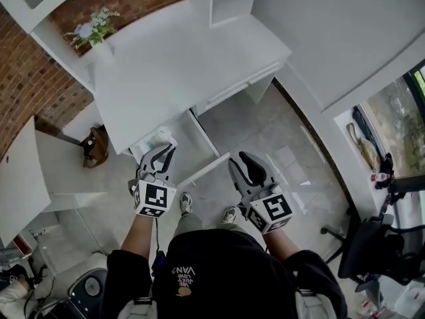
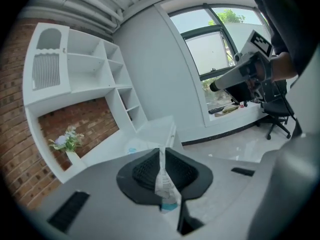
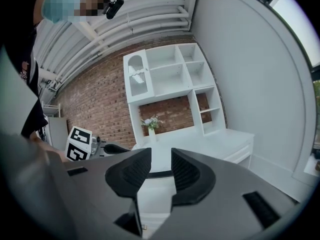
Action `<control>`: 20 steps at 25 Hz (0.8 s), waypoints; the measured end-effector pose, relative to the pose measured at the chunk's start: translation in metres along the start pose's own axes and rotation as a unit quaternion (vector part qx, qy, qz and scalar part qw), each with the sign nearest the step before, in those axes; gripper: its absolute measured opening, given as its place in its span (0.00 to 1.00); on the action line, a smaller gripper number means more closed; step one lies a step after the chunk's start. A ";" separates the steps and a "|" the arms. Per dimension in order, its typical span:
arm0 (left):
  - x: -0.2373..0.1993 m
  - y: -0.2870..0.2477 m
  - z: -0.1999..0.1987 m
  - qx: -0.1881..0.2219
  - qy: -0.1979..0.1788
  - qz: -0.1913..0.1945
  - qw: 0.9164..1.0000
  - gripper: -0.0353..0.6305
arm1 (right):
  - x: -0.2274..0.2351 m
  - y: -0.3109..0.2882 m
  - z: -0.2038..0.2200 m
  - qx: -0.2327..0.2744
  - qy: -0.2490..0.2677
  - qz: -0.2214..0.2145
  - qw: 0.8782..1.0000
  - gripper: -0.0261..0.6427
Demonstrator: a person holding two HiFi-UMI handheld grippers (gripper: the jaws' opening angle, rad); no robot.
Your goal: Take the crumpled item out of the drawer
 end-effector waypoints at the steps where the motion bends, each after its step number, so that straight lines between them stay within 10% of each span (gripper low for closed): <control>1: 0.000 0.007 -0.009 0.008 0.000 -0.007 1.000 0.11 | 0.000 0.004 -0.002 0.003 0.000 -0.002 1.000 0.22; 20: 0.010 0.092 -0.125 0.153 0.035 -0.051 0.986 0.11 | -0.007 0.032 -0.029 0.045 0.010 -0.016 0.999 0.13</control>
Point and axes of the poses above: the fingertips, and each gripper's own axes: y backward along the fingers, x to its right, z out of its underside, the point moved 5 cm from there along y, backward along the fingers
